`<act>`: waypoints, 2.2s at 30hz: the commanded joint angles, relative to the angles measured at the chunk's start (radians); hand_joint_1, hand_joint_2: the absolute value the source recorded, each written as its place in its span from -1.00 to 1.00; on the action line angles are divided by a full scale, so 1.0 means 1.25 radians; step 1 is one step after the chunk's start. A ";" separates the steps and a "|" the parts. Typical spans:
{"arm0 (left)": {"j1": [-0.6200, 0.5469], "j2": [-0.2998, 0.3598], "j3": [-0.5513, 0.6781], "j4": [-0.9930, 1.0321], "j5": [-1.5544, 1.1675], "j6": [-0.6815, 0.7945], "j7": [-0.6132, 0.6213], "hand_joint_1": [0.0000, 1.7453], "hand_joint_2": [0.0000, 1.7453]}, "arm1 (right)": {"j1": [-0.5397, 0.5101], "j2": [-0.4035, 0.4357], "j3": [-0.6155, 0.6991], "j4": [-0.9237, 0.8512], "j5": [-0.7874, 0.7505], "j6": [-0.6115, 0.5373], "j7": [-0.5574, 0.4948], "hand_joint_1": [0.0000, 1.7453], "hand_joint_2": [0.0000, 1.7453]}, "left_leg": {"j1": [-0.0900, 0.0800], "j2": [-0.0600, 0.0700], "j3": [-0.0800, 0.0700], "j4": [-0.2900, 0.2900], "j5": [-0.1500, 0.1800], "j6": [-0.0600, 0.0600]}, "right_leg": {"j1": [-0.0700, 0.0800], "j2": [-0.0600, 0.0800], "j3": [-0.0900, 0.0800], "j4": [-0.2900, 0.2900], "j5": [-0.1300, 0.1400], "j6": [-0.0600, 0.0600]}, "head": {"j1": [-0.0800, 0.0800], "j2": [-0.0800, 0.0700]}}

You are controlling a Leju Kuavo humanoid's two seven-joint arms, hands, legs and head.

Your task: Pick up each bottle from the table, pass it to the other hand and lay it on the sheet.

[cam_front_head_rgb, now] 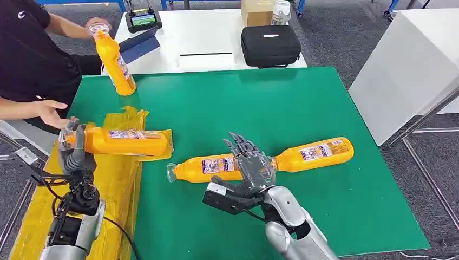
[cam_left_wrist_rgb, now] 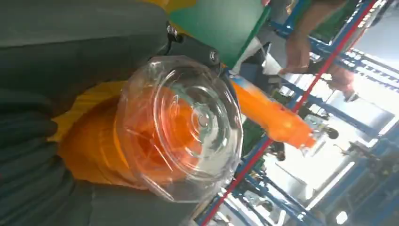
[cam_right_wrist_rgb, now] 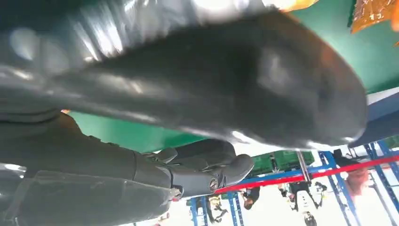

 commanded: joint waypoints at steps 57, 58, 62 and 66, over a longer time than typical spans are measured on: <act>0.060 -0.129 0.159 -0.396 -0.785 0.512 -0.264 -1.00 -1.00 | -0.020 -0.057 -0.041 0.013 -0.104 0.027 -0.048 -1.00 -1.00 | 0.000 -0.007 -0.005 0.001 0.005 0.000 | 0.001 -0.008 -0.003 0.000 0.003 0.000 | 0.000 0.000; 0.076 -0.124 0.117 -0.453 -0.769 0.512 -0.264 -1.00 -1.00 | -0.023 -0.069 -0.053 0.012 -0.120 0.051 -0.048 -1.00 -1.00 | 0.000 -0.007 -0.004 0.002 0.004 0.000 | 0.000 -0.009 -0.002 0.001 0.001 0.000 | 0.000 0.000; 0.135 -0.049 -0.136 -0.468 -0.631 0.512 -0.229 -1.00 -1.00 | -0.025 -0.091 -0.121 0.058 -0.149 0.110 -0.043 -1.00 -1.00 | -0.001 -0.003 -0.002 -0.001 0.005 0.000 | -0.001 -0.006 -0.002 -0.001 0.002 0.000 | 0.000 0.000; 0.158 -0.033 -0.216 -0.457 -0.531 0.433 -0.182 -1.00 -1.00 | -0.047 -0.116 -0.130 0.130 -0.165 0.107 -0.084 -1.00 -1.00 | -0.002 -0.006 -0.002 -0.001 0.005 0.000 | -0.001 -0.008 -0.001 -0.002 0.002 0.000 | 0.000 0.000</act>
